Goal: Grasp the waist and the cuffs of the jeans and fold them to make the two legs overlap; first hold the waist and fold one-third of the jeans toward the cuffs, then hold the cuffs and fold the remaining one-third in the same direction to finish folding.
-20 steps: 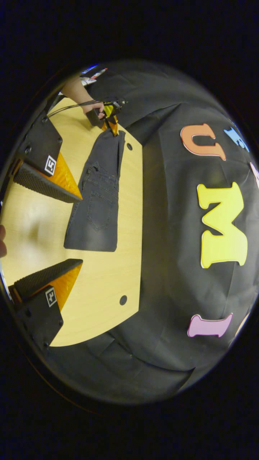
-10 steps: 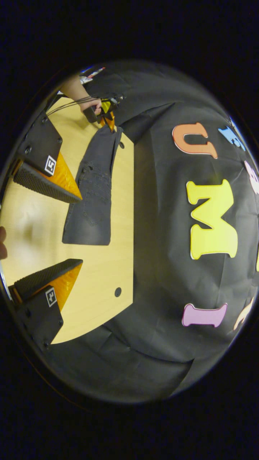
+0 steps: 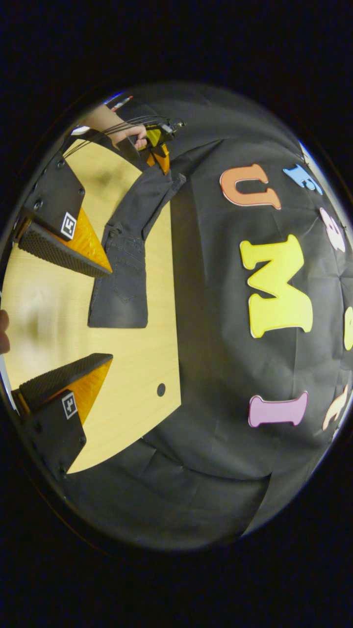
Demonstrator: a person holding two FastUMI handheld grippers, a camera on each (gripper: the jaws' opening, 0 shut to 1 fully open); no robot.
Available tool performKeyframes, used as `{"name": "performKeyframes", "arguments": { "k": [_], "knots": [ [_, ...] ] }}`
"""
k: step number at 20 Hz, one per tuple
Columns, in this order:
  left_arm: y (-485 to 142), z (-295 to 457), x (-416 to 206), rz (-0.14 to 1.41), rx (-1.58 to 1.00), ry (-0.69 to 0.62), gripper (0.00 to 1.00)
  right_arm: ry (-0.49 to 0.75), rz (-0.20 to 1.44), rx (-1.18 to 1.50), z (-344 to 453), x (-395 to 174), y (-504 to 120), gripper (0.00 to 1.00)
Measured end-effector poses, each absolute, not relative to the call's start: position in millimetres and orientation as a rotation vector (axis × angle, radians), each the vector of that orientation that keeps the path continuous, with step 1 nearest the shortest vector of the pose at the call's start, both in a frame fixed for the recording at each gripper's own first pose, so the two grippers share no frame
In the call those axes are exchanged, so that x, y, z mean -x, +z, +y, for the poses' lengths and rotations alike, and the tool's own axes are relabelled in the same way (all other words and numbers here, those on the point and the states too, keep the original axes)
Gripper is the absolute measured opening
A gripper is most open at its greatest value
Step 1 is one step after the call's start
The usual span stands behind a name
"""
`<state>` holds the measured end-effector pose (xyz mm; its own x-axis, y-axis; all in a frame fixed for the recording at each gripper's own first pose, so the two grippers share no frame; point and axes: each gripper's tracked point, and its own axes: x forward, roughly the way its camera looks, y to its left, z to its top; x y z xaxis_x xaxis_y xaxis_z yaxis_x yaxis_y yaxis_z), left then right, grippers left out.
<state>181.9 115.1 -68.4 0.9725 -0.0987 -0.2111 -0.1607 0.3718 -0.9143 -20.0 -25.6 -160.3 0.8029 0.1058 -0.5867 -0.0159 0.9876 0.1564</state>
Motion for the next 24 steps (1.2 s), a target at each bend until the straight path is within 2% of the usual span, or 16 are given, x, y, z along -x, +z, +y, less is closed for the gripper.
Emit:
{"name": "performKeyframes", "arguments": {
  "k": [2,5,9,14,19,24],
  "knots": [
    [-44,83,-185,0.247,1.15,0.002,0.06,0.047,0.625,-0.166,-38,28,-158,0.96],
    [-18,30,-187,0.252,1.064,-0.052,0.06,0.0,0.602,-0.192,-66,44,-153,0.94],
    [-13,-59,-182,0.309,0.921,-0.147,0.06,-0.086,0.591,-0.218,-112,67,-152,0.96],
    [-42,-152,-182,0.376,0.71,-0.199,0.06,-0.197,0.602,-0.236,-167,94,-162,0.94],
    [-96,-215,-182,0.412,0.459,-0.196,0.06,-0.25,0.646,-0.225,-201,112,-177,0.94],
    [-154,-238,-179,0.454,0.273,-0.164,0.08,-0.269,0.687,-0.209,-216,101,-187,0.96]
  ]
}}
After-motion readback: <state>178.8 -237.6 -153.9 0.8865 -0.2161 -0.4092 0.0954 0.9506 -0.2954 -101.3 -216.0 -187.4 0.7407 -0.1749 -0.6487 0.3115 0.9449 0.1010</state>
